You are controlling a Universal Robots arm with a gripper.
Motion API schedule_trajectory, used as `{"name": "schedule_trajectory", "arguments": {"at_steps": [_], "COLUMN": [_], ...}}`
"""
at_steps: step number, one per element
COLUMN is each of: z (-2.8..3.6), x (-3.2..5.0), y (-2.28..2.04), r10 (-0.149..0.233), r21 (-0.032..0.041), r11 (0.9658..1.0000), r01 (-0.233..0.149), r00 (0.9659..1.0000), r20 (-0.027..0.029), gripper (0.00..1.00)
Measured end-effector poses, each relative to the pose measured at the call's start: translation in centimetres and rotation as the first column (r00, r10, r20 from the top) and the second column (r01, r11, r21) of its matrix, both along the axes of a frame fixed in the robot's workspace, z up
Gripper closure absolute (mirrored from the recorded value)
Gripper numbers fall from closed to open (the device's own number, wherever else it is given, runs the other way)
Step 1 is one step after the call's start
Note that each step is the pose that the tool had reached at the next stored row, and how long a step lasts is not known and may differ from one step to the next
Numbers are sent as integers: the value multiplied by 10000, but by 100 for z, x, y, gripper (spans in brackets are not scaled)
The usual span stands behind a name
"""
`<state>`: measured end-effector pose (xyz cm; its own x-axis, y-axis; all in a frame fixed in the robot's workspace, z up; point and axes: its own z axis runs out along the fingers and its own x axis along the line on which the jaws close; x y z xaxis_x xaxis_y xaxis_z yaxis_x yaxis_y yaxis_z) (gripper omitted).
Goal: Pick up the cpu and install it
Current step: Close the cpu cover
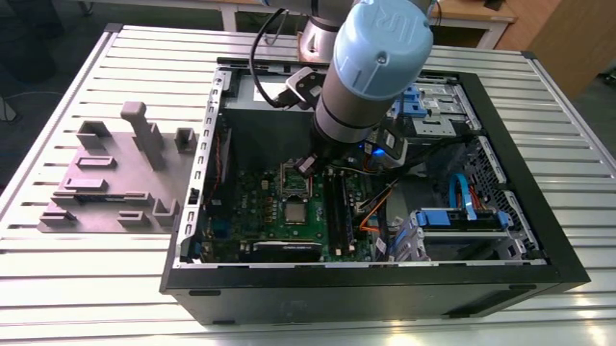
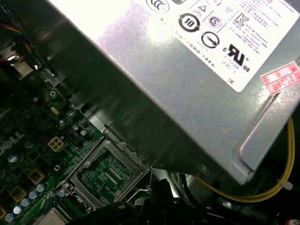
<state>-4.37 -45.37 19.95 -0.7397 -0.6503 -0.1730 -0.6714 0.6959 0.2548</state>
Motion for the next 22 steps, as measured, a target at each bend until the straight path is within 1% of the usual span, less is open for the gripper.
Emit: {"name": "schedule_trajectory", "arguments": {"at_steps": [2, 5, 10, 15, 17, 20, 22], "z": [-1, -13, -35, -38, -39, -42, -44], "x": [0, 0, -1, -4, -7, -10, -11], "y": [0, 1, 0, -6, -10, -13, -15], "r10": [1, 0, 5, 4, 5, 6, 7], "r21": [76, 132, 147, 149, 138, 87, 35], "r11": [10000, 9999, 9999, 9999, 9999, 10000, 10000], "r01": [-1, 0, -5, -4, -5, -7, -7], "r00": [10000, 10000, 10000, 10000, 10000, 10000, 10000], "r20": [0, 6, 12, 12, 13, 12, 12], "gripper": [89, 89, 89, 89, 89, 89, 89]}}
